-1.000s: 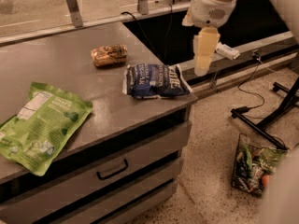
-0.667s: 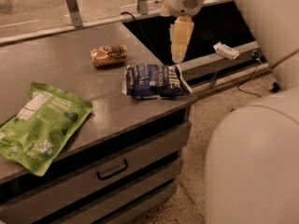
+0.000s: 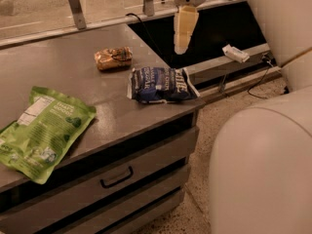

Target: Move orange can near green rice chip bag

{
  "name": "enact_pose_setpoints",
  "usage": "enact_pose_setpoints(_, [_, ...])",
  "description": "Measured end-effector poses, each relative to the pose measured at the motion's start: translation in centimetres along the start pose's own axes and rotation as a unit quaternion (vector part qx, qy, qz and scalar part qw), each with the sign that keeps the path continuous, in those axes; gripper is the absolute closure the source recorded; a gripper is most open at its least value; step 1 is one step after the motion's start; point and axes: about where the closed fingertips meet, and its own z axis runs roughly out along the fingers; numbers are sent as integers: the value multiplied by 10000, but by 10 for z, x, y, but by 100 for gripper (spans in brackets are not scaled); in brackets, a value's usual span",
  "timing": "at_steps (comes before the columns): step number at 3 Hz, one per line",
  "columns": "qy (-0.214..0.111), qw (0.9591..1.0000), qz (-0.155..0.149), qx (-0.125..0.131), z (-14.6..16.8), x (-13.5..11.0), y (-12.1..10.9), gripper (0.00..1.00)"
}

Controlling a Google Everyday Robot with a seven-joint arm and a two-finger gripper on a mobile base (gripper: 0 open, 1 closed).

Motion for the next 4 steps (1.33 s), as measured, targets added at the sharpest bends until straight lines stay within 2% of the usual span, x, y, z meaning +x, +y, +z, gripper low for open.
enact_pose_setpoints(1, [-380, 9991, 16, 176, 10, -18, -13, 0])
enact_pose_setpoints(2, [-930, 9953, 46, 261, 33, -53, -33, 0])
enact_pose_setpoints(3, [-1496, 9886, 142, 127, 58, -88, -46, 0])
enact_pose_setpoints(4, [-1904, 9815, 198, -50, 80, -115, -49, 0])
